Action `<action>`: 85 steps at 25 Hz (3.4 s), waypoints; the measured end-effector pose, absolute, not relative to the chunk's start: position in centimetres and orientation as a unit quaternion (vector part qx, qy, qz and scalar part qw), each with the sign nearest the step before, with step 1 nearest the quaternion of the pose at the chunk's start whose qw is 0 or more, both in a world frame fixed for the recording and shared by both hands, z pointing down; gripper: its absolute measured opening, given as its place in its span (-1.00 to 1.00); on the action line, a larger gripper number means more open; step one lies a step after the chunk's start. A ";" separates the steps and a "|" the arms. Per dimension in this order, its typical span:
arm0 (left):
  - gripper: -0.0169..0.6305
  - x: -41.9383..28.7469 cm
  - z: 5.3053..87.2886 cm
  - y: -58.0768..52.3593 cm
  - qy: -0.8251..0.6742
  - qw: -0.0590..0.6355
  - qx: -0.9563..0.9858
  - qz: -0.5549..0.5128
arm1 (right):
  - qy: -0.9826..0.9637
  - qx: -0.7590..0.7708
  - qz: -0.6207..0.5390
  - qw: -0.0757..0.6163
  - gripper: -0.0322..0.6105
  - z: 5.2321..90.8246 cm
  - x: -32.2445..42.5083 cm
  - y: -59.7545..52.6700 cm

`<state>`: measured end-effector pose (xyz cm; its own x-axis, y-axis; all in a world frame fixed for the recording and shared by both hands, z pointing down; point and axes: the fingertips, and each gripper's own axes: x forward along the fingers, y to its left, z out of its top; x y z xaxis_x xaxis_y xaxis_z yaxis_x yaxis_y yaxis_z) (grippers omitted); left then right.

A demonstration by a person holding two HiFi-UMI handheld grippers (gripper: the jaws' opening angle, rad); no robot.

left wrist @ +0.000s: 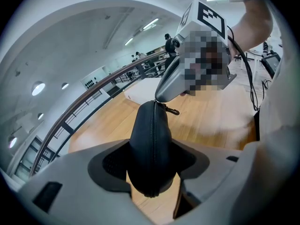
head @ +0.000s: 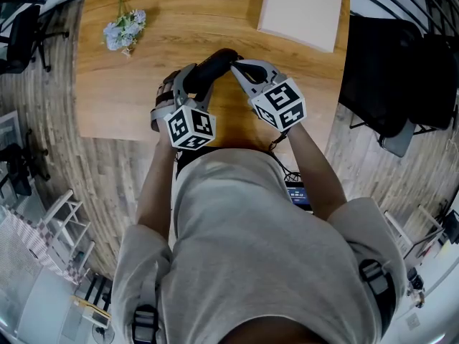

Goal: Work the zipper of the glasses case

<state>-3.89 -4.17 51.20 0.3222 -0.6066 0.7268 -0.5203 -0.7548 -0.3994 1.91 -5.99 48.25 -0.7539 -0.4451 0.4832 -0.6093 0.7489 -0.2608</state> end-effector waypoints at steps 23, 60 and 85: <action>-0.11 -3.1 48.3 -3.3 0.331 0.076 -0.858 -0.385 | -0.917 0.266 0.242 0.174 -0.82 48.5 1.5 -5.9; -0.11 -2.6 48.8 -4.4 0.358 0.027 -0.850 -0.386 | -0.940 0.227 0.180 0.182 -0.82 45.6 -1.9 -3.4; -0.11 -1.8 47.1 -4.3 0.381 0.021 -0.887 -0.259 | -0.929 0.214 0.288 0.088 -0.82 44.2 -0.8 -4.4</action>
